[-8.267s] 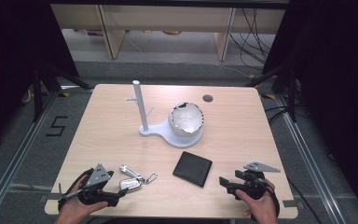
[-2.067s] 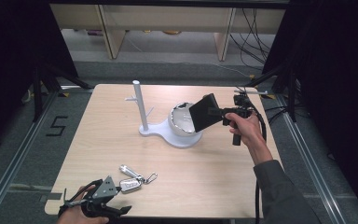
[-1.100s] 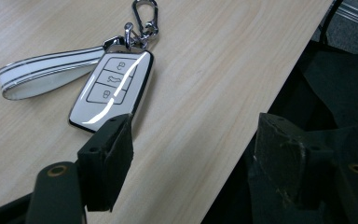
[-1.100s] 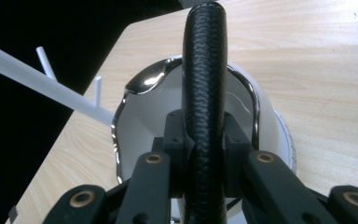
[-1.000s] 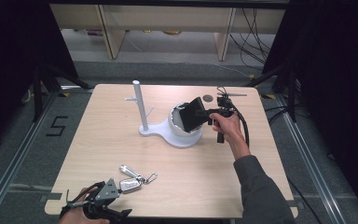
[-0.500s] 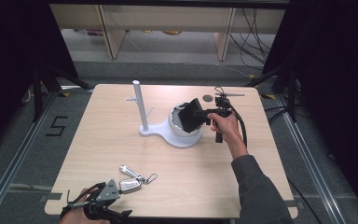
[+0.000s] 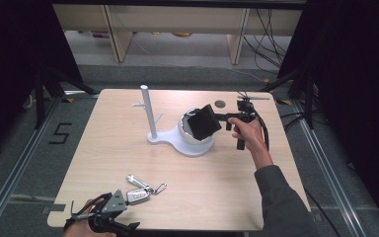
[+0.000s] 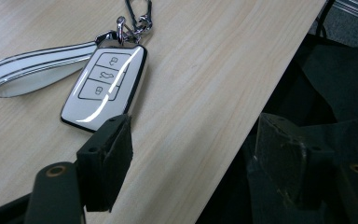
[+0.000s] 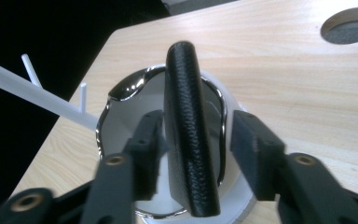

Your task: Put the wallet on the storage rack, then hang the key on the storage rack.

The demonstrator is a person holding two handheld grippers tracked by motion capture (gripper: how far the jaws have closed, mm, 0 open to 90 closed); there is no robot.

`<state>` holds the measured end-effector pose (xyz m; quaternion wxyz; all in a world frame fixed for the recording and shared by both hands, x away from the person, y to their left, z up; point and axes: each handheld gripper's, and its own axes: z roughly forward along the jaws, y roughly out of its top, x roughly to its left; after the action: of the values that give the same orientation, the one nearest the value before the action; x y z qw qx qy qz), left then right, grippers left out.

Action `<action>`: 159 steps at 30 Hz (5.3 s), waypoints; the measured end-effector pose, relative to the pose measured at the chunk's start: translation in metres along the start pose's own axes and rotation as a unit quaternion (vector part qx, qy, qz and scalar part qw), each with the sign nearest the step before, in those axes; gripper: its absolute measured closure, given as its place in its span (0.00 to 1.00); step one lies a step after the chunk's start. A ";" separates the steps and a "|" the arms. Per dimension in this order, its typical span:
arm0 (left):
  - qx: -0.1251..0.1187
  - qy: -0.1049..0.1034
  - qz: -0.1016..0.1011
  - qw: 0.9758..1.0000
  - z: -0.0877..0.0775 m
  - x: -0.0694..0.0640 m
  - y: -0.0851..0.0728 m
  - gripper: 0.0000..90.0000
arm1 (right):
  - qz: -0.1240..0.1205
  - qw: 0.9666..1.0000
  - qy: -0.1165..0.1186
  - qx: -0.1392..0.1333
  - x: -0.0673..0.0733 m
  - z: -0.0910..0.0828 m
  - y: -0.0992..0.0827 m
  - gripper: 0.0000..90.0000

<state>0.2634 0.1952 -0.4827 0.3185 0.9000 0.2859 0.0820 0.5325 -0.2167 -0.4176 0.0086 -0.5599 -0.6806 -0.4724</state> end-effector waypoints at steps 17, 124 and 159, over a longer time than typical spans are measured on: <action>-0.012 0.003 -0.002 1.000 -0.003 0.002 0.001 0.30 | -0.063 0.997 -0.015 -0.030 0.009 -0.055 -0.021 0.40; 0.121 -0.005 0.100 0.988 0.062 0.035 0.093 0.50 | -0.166 0.983 -0.007 0.081 0.043 -0.075 -0.221 0.23; 0.285 -0.017 0.098 0.953 0.094 0.035 0.127 0.77 | -0.178 0.980 -0.002 0.089 0.043 -0.074 -0.220 0.25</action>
<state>0.3816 0.0847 -0.4787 0.0440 0.9782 0.2026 0.0121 0.3083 -0.2160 -0.4929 -0.0267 -0.4278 -0.8086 -0.4031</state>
